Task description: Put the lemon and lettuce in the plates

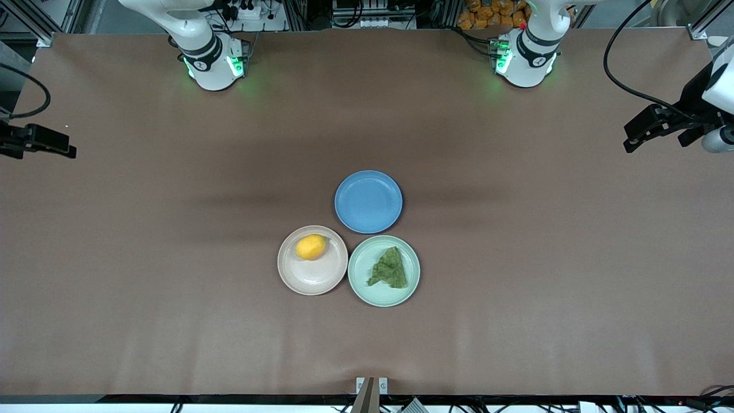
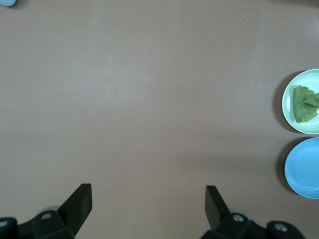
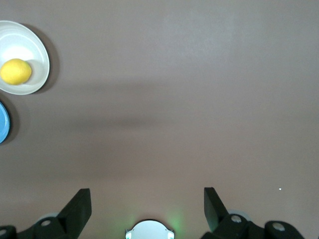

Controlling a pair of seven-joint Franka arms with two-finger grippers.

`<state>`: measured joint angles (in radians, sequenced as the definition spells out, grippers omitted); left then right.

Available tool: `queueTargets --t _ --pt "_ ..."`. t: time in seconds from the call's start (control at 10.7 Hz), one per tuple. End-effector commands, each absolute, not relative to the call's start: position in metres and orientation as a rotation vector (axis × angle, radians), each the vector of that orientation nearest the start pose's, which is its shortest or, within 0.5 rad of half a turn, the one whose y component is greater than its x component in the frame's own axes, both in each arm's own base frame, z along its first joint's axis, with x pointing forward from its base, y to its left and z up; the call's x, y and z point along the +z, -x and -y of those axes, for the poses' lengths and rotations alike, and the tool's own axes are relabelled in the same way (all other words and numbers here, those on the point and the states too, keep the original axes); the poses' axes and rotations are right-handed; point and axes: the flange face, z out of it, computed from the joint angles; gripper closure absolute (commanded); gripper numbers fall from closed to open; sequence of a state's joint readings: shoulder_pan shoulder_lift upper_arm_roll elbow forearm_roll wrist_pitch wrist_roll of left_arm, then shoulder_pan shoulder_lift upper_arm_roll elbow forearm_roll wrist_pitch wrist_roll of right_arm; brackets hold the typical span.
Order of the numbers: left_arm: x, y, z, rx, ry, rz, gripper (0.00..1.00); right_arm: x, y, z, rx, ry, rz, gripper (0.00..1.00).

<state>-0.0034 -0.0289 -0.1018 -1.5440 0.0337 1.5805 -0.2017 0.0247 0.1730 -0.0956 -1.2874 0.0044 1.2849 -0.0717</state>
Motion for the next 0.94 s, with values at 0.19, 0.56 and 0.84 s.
queueTargets --t 0.19,0.56,0.84 --pt "0.659 -0.545 0.053 -0.117 3.134 0.13 0.0 0.629 -0.519 0.031 0.227 3.135 0.032 0.0" --pt "0.66 -0.545 0.054 -0.119 3.137 0.123 0.0 0.625 -0.499 0.027 0.215 3.134 0.042 0.0" --pt "0.659 -0.546 0.053 -0.117 3.137 0.123 0.0 0.628 -0.502 0.025 0.167 3.14 0.047 0.0"
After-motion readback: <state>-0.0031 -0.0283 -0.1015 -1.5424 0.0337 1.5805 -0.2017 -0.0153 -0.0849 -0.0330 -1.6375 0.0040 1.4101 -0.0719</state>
